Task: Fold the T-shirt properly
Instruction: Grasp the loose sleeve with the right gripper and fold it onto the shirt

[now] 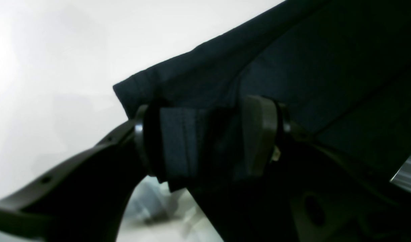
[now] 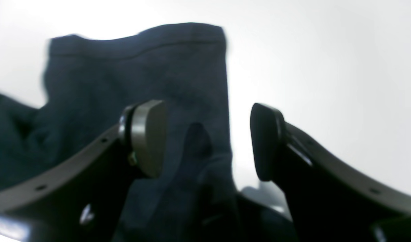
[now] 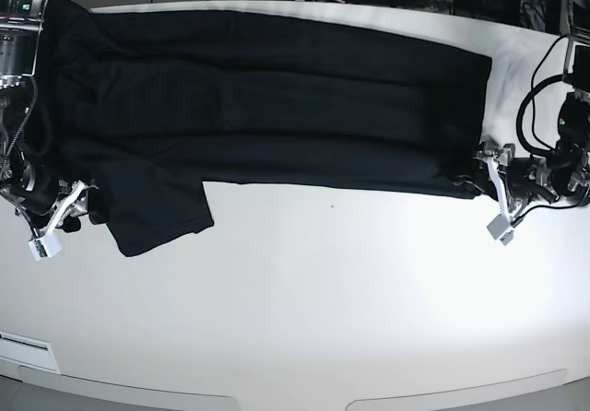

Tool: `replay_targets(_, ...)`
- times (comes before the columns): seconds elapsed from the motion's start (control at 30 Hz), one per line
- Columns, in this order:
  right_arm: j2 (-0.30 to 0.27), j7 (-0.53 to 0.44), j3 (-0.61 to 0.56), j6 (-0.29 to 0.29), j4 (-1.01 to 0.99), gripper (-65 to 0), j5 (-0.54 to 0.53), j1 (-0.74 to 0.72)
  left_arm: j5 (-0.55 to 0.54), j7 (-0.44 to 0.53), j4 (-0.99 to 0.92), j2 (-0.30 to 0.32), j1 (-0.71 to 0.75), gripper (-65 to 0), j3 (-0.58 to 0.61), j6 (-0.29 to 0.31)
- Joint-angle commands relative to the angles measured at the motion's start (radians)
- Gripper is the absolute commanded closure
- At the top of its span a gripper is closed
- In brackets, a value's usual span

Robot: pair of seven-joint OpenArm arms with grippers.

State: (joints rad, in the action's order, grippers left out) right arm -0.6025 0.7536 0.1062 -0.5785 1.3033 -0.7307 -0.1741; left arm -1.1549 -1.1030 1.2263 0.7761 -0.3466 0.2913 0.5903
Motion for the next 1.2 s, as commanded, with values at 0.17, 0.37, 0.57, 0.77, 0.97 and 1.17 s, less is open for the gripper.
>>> replay_targets(0.17,0.044,-0.066,0.010,0.126,0.014,-40.8,0.123,-0.020,0.013,-0.085,0.002,0.022,-0.008,-37.7,-0.005,-0.015)
replay_targets(0.37,0.071,-0.086,0.010,0.140,-0.037,-40.8,0.135,-0.024,0.005,-0.084,0.002,0.022,-0.008,-37.7,-0.005,-0.015)
replay_targets(0.57,0.087,-0.090,0.010,0.061,-0.196,-40.7,0.079,-0.077,-0.006,-0.083,0.002,0.022,-0.008,-37.7,-0.005,-0.014)
replay_targets(0.77,0.093,-0.027,0.010,-0.120,-0.249,-40.1,-0.119,-0.121,-0.006,-0.082,0.002,0.022,-0.008,-37.7,-0.005,-0.014)
replay_targets(0.97,0.090,0.161,0.010,-0.120,-0.248,-7.7,-0.254,-0.193,-0.006,-0.074,0.002,0.022,-0.008,-37.7,-0.005,-0.014)
replay_targets(1.17,0.070,0.403,0.011,-0.120,-0.167,0.0,-0.553,-0.225,-0.005,-0.071,0.002,0.022,-0.008,-37.7,-0.005,-0.003)
